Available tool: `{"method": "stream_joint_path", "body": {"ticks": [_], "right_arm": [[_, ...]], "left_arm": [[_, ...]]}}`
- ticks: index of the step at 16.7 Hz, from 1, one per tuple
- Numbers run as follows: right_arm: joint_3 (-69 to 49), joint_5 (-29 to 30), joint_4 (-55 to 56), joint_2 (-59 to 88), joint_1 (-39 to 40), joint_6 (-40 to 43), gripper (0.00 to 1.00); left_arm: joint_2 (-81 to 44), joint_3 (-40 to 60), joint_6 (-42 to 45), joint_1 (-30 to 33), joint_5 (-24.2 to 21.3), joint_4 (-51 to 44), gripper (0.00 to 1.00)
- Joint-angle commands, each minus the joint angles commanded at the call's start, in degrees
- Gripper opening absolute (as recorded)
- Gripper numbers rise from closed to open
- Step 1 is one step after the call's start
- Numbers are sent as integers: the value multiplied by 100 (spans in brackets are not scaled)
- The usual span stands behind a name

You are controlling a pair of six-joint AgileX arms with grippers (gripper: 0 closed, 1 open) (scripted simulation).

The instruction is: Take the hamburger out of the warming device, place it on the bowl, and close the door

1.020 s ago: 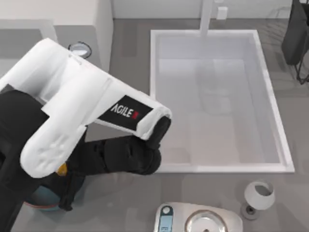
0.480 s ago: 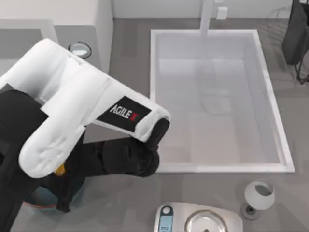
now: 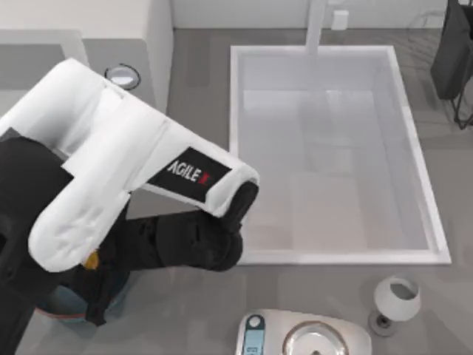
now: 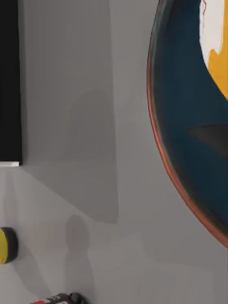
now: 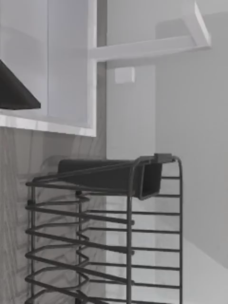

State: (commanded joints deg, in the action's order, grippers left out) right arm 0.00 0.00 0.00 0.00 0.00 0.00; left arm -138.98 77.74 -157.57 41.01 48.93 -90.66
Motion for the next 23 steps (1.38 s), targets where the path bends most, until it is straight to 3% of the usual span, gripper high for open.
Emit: {"method": "stream_joint_path", "body": {"ticks": [2,3,14,19,23], "right_arm": [[0,0,0,0,0,0,100],[0,0,0,0,0,0,100],[0,0,0,0,0,0,100],[0,0,0,0,0,0,100],[0,0,0,0,0,0,100]], "left_arm": [[0,0,0,0,0,0,98],[0,0,0,0,0,0,100],[517,-127,184,0,-50,-181,100],[1911,-1177,1650,-490,-693,601,100],[3992,-2502,3895,-1136,-1517,1780,100]]}}
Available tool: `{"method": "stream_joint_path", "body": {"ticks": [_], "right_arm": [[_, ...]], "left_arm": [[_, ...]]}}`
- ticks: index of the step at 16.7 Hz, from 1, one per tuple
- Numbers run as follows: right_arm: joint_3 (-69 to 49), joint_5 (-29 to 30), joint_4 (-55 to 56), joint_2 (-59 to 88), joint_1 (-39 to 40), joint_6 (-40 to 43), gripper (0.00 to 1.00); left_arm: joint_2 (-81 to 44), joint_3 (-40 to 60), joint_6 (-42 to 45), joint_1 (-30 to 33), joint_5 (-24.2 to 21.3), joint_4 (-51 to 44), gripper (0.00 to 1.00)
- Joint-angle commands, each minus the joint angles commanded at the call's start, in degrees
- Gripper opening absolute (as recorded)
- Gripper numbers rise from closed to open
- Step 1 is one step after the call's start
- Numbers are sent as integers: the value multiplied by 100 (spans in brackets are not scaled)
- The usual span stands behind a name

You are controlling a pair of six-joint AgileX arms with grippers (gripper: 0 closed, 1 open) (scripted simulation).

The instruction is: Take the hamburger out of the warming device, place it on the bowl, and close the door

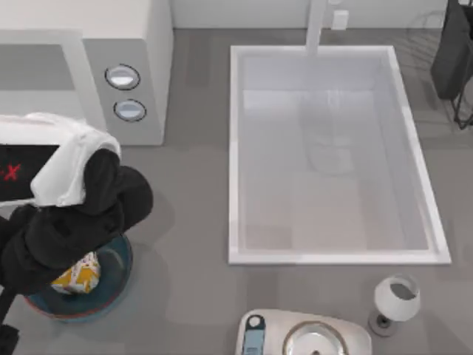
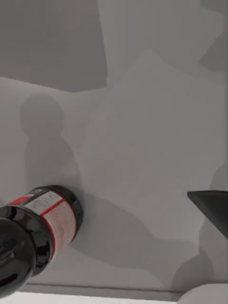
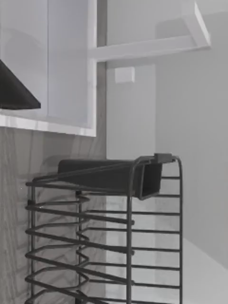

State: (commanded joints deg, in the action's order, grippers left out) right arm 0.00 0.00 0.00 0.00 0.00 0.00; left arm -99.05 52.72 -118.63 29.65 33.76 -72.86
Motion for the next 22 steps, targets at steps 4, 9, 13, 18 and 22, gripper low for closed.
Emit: {"method": "stream_joint_path", "body": {"ticks": [4,9,13,18,22], "right_arm": [[0,0,0,0,0,0,100],[0,0,0,0,0,0,100],[0,0,0,0,0,0,100],[0,0,0,0,0,0,100],[0,0,0,0,0,0,100]], "left_arm": [[2557,-1490,3066,-761,-936,1562,100],[5800,-3236,7130,-1710,-2043,3783,100],[7951,-4331,9650,-2349,-2747,5474,100],[9573,-5126,11476,-2860,-3276,6950,100],[9906,-5272,11863,-2965,-3377,7286,100]]}}
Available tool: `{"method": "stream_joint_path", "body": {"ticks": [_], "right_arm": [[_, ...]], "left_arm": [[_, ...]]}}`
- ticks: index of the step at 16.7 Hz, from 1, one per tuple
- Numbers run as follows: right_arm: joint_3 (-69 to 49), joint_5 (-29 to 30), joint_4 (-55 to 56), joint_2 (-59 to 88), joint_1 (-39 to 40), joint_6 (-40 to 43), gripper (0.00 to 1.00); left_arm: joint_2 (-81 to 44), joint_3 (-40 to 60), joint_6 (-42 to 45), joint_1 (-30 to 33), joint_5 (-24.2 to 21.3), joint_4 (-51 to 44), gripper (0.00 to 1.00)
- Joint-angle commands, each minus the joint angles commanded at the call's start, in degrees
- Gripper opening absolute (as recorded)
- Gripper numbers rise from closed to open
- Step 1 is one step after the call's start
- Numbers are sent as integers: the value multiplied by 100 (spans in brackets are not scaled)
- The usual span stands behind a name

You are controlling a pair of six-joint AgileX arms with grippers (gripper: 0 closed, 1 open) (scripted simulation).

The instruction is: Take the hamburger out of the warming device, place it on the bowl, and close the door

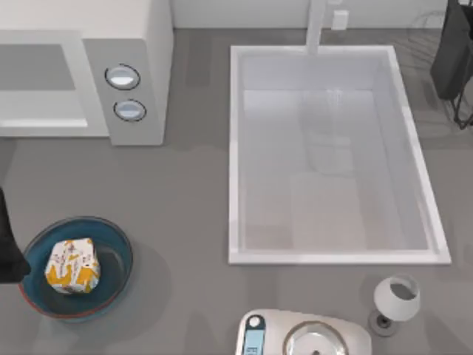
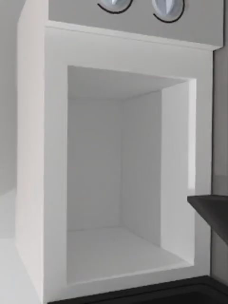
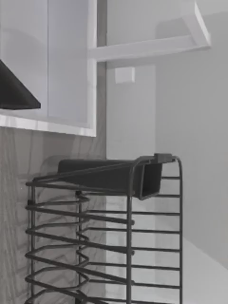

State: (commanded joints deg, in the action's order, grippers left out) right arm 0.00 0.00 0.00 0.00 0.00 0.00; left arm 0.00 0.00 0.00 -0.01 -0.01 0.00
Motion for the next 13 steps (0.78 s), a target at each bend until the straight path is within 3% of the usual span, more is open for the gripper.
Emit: {"method": "stream_joint_path", "body": {"ticks": [4,13], "right_arm": [[0,0,0,0,0,0,100],[0,0,0,0,0,0,100]], "left_arm": [[0,0,0,0,0,0,100],[0,0,0,0,0,0,32]]}}
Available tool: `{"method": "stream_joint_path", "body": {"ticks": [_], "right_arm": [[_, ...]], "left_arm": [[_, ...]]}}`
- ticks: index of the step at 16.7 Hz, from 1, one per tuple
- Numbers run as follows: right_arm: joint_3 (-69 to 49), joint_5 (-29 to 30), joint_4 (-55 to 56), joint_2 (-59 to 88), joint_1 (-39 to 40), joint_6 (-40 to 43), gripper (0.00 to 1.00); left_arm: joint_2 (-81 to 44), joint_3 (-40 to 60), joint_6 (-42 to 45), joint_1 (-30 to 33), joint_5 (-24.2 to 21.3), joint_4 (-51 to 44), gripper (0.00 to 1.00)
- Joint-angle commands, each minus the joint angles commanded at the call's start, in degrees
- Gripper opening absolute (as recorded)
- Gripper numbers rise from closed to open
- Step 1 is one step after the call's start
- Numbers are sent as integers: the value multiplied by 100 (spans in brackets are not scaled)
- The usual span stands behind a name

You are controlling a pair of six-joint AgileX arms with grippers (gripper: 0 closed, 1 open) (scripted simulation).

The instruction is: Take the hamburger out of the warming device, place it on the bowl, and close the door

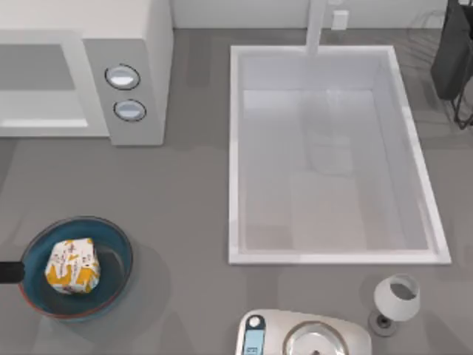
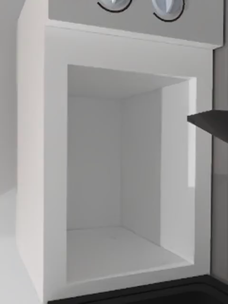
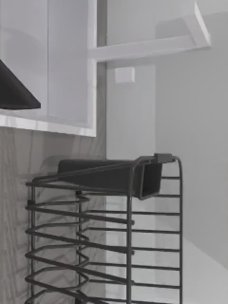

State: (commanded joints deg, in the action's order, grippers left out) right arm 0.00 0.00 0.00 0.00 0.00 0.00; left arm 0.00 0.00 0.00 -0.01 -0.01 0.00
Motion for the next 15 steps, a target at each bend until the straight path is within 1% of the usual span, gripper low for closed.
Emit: {"method": "stream_joint_path", "body": {"ticks": [4,5,13,15], "right_arm": [[0,0,0,0,0,0,100],[0,0,0,0,0,0,100],[0,0,0,0,0,0,100],[0,0,0,0,0,0,100]], "left_arm": [[0,0,0,0,0,0,2],[0,0,0,0,0,0,0],[-1,1,-1,1,0,-1,0],[-24,35,-1,96,96,-12,0]]}}
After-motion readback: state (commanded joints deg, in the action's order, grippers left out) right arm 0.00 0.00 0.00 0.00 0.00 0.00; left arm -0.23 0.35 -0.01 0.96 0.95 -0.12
